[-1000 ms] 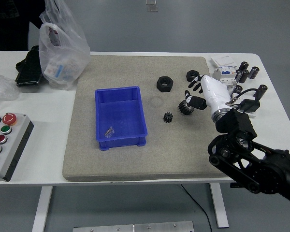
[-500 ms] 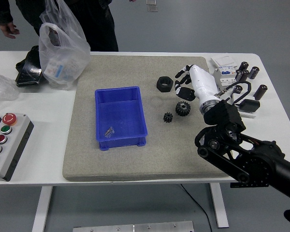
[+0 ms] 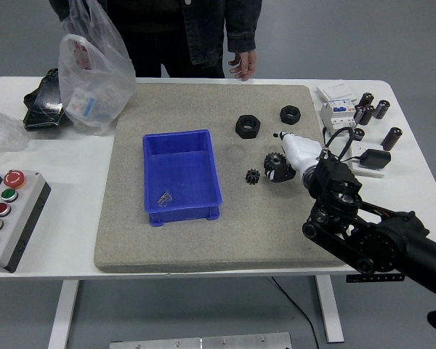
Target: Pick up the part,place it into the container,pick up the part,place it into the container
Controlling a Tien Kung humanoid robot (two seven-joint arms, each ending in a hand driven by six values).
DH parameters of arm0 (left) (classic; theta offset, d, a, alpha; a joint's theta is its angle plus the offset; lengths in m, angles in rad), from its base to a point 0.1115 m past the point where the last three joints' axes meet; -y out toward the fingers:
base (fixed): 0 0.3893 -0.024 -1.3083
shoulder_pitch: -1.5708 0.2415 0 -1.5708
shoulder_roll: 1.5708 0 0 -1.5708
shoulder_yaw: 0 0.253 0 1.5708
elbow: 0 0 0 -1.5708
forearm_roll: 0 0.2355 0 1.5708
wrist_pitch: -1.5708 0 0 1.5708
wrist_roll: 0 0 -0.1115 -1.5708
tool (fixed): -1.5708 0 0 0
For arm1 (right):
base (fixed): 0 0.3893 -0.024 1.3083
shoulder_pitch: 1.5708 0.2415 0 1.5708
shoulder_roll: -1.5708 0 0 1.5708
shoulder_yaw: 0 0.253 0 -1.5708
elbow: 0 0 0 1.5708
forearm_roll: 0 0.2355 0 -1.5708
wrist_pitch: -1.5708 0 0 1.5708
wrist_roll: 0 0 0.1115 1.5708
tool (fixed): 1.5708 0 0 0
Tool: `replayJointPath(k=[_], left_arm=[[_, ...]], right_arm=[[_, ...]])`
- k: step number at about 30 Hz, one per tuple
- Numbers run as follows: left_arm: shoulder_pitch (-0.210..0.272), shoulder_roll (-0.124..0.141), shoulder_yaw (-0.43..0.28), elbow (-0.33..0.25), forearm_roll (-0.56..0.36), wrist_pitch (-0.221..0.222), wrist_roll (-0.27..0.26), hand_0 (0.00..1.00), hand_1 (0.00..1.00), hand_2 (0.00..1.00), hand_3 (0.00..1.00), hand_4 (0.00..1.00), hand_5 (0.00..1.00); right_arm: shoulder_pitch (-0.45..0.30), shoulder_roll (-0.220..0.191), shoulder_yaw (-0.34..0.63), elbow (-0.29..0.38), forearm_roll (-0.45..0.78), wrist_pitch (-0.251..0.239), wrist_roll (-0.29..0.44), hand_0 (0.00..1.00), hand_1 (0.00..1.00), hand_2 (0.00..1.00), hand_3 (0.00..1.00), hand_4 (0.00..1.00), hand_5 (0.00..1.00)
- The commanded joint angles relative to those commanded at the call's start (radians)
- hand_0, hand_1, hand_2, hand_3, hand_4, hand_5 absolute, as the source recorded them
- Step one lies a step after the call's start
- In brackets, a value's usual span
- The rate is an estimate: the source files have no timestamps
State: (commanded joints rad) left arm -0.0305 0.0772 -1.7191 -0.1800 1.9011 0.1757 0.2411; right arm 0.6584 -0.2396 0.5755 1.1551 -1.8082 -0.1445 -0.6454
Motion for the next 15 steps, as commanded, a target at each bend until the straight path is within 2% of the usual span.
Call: replayJointPath(k=[5,8,9,14,15], left_arm=[[-0.001,0.0,0.001,0.0,-0.001,0.0,0.0,0.696,0.551,0.542,0.644,0.601,0.078],[-0.001,-0.001,0.001,0.0,-0.001,0.0,0.0,0.696,0.551,0.542,0.644,0.601,0.078],[-0.001,-0.001,0.001,0.0,0.0,0.0,0.0,0.696,0.551,0.542,0.644,0.601,0.078],[-0.002,-0.002,0.003,0.0,-0.002,0.0,-0.001,0.696,0.551,0.542,0.644,0.601,0.078],[-0.002,-0.002,0.004,0.0,-0.003,0.0,-0.001,0.696,0.551,0.543,0.644,0.6,0.077]], right_arm=[[0.006,0.006,-0.017,-0.025,0.03,-0.003,0.0,0.36,0.787,0.894,0.953,0.831,0.285],[0.012,0.016,-0.031,-0.047,0.041,-0.025,0.0,0.36,0.787,0.894,0.953,0.831,0.285],[0.014,0.019,-0.037,-0.054,0.043,-0.037,0.0,0.33,0.723,0.77,0.789,0.765,0.243],[0.021,0.032,-0.06,-0.073,0.042,-0.078,0.0,0.33,0.723,0.77,0.789,0.765,0.243],[0.022,0.034,-0.064,-0.076,0.042,-0.085,0.0,0.286,0.629,0.563,0.619,0.594,0.05]])
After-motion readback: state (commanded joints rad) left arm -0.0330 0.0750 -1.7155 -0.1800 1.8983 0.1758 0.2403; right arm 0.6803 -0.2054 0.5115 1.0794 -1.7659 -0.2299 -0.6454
